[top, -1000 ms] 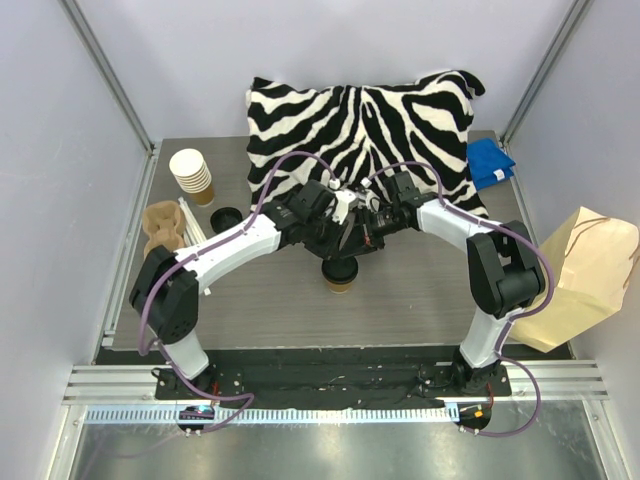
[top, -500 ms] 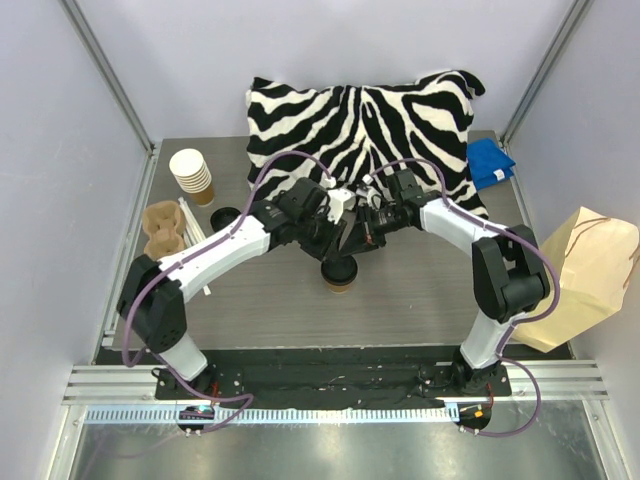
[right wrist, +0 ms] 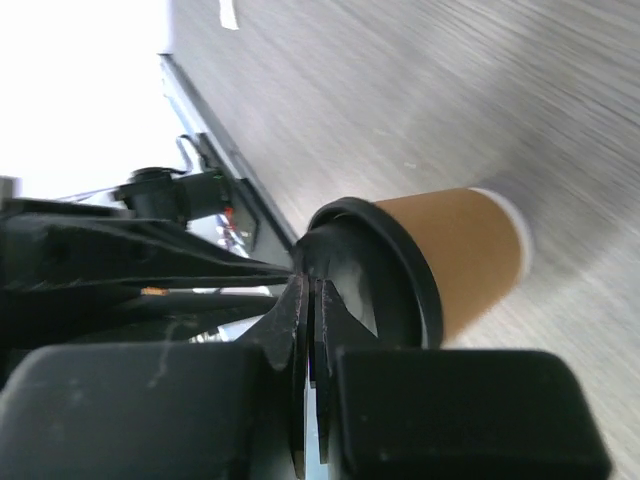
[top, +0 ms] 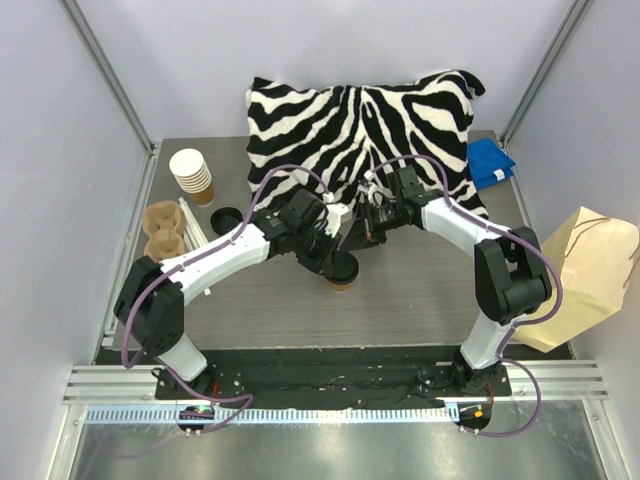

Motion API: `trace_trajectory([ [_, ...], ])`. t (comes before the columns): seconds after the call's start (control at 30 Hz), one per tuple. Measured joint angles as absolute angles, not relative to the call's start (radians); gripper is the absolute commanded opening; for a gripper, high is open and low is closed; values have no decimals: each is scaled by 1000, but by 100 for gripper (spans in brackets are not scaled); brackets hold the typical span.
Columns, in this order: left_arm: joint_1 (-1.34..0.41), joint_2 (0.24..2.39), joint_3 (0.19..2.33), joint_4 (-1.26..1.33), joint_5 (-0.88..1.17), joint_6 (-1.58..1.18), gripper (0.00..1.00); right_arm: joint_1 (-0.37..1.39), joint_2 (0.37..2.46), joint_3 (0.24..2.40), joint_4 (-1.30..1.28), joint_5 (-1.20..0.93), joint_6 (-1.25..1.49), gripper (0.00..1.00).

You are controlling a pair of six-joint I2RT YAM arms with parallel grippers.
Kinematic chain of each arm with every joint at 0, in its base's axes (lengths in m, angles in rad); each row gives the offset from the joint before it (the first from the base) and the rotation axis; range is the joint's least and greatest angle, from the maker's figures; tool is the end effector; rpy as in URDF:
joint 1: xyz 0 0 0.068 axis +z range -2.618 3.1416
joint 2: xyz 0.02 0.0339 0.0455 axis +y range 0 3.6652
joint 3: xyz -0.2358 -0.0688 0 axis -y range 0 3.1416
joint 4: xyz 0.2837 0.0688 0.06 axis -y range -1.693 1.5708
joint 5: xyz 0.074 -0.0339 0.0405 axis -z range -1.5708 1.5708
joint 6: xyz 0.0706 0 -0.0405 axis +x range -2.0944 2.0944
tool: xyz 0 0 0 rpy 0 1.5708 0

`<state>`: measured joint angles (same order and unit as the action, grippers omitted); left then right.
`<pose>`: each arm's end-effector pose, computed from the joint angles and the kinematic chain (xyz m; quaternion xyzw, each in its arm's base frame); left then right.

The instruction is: Pack the takeout coffee

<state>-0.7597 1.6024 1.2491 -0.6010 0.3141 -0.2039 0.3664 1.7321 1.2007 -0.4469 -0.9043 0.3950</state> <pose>0.2721 -0.2885 0.1922 0.3038 0.8920 -0.2709 0.1965 0.3522 0.1946 0.1566 -0.1152 0.8621 0.4855 0.0885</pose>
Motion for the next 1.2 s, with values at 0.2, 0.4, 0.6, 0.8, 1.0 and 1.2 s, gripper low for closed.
trace_trajectory([
  [0.2, -760, 1654, 1220, -603, 289, -210, 6, 367, 1794, 1189, -453, -920, 372, 3],
  [0.4, -760, 1665, 1216, -602, 281, -210, 8, 371, 1793, 1220, -498, -908, 345, 3],
  [0.6, -756, 1615, 1213, -601, 333, -220, 22, 371, 1772, 1236, -501, -938, 375, 3],
  [0.8, -750, 1550, 1264, -587, 482, -282, 29, 359, 1723, 1236, -475, -983, 412, 4],
  [1.0, -739, 1602, 1275, -424, 628, -437, 24, 350, 1728, 1235, -458, -996, 430, 4],
  [1.2, -672, 1699, 1183, -281, 700, -577, 16, 345, 1766, 1219, -434, -1000, 424, 3],
])
